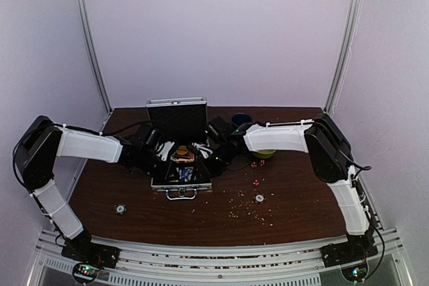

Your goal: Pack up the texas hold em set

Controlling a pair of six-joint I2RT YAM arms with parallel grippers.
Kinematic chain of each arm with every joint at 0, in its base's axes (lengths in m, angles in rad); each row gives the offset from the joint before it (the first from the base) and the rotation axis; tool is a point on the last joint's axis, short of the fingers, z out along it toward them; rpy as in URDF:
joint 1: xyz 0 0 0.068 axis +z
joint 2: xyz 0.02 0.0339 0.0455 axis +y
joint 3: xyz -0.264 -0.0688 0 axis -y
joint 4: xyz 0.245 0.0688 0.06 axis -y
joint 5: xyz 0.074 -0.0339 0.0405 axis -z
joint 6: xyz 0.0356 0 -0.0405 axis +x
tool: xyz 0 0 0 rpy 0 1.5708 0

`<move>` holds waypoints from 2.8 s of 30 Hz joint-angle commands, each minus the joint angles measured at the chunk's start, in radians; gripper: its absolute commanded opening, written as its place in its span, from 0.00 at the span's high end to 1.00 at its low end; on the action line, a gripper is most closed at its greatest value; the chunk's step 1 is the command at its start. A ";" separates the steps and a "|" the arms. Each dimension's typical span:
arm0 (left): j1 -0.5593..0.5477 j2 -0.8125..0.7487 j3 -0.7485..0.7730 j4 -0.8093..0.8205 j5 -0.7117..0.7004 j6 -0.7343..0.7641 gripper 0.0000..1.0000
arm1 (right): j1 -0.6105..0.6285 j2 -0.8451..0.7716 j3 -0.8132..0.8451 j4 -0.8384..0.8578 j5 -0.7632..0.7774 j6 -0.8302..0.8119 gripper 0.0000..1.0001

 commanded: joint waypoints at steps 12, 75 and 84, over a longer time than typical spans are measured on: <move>0.006 0.074 0.050 0.060 0.041 -0.003 1.00 | 0.004 0.039 0.029 0.065 -0.057 0.005 0.65; -0.003 -0.454 -0.125 0.142 0.430 0.288 0.65 | 0.012 -0.295 -0.164 0.282 -0.357 -0.235 1.00; -0.004 -0.462 -0.127 0.169 0.423 0.275 0.87 | 0.030 -0.288 -0.157 0.268 -0.376 -0.245 1.00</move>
